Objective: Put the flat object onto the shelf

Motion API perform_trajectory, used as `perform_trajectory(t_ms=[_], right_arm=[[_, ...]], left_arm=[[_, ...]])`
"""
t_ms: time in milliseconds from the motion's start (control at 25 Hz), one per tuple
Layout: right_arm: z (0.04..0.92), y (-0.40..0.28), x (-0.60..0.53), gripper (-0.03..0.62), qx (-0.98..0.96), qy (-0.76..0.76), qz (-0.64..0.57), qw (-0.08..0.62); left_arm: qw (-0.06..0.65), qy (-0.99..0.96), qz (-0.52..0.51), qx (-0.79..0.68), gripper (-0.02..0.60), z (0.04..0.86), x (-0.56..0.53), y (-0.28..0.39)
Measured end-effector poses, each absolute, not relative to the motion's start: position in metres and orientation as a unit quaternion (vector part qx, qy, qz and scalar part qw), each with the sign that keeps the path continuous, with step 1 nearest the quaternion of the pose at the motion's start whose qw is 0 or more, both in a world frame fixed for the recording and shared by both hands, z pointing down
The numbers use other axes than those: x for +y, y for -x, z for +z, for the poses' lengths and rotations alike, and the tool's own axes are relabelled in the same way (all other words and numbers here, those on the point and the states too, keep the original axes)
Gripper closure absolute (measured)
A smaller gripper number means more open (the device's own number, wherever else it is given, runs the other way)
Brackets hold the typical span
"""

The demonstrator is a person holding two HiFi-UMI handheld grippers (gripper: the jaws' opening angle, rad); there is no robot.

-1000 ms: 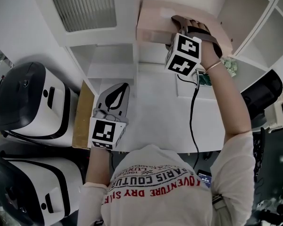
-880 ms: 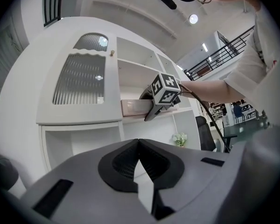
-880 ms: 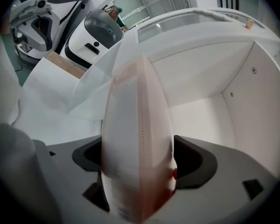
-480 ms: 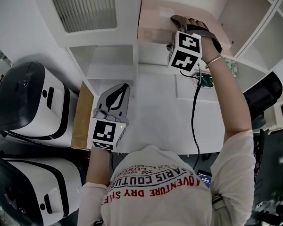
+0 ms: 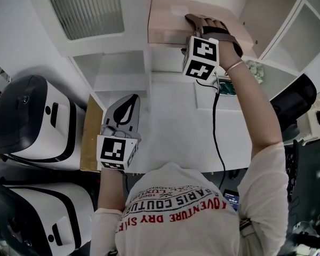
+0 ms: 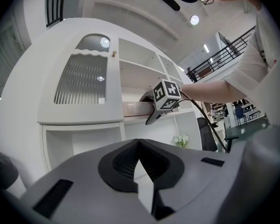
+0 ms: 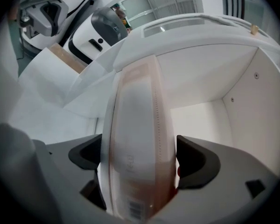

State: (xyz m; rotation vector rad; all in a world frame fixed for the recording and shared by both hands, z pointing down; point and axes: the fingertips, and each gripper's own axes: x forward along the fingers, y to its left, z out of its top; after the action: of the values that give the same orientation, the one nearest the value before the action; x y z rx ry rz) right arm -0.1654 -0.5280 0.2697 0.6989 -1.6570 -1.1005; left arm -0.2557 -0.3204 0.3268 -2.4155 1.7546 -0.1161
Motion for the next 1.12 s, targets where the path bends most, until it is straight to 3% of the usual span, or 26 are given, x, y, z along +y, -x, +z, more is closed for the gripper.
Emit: perform_trajectory(t_ms=[480,520,560,600,680,760,880,1120], right_arm=[[0.258,0.156,-0.449,0.139,-0.768,-0.325,-0.363,0.415],[0.257,0.155,-0.444,0.209,-0.773,-0.337,-0.357,0.403],[0.253,0.153,-0.441,0.379,-0.776,-0.352,-0.355,0.386],[0.251,0.151,-0.437,0.433,-0.778,-0.367,-0.351,0.371],[0.250,0.145,-0.428,0.460,-0.782,-0.389,-0.340,0.350],[0.249,0.138,-0.415,0.550,-0.795,-0.416,-0.314,0.310],[0.258,0.133,-0.386,0.560,-0.829,-0.436,-0.254,0.240],[0.290,0.115,-0.336,0.566,-0.851,-0.445,-0.218,0.176]], left_arm=[[0.074,0.819,-0.039,0.568,0.568,0.327,-0.284,0.239],[0.074,0.820,-0.041,0.566,0.568,0.328,-0.280,0.239],[0.073,0.821,-0.041,0.565,0.568,0.328,-0.277,0.239],[0.071,0.822,-0.040,0.564,0.568,0.328,-0.273,0.239],[0.066,0.824,-0.040,0.561,0.568,0.331,-0.268,0.238],[0.061,0.826,-0.041,0.559,0.568,0.335,-0.263,0.235],[0.058,0.831,-0.043,0.552,0.568,0.338,-0.259,0.228],[0.067,0.842,-0.049,0.533,0.568,0.337,-0.252,0.212]])
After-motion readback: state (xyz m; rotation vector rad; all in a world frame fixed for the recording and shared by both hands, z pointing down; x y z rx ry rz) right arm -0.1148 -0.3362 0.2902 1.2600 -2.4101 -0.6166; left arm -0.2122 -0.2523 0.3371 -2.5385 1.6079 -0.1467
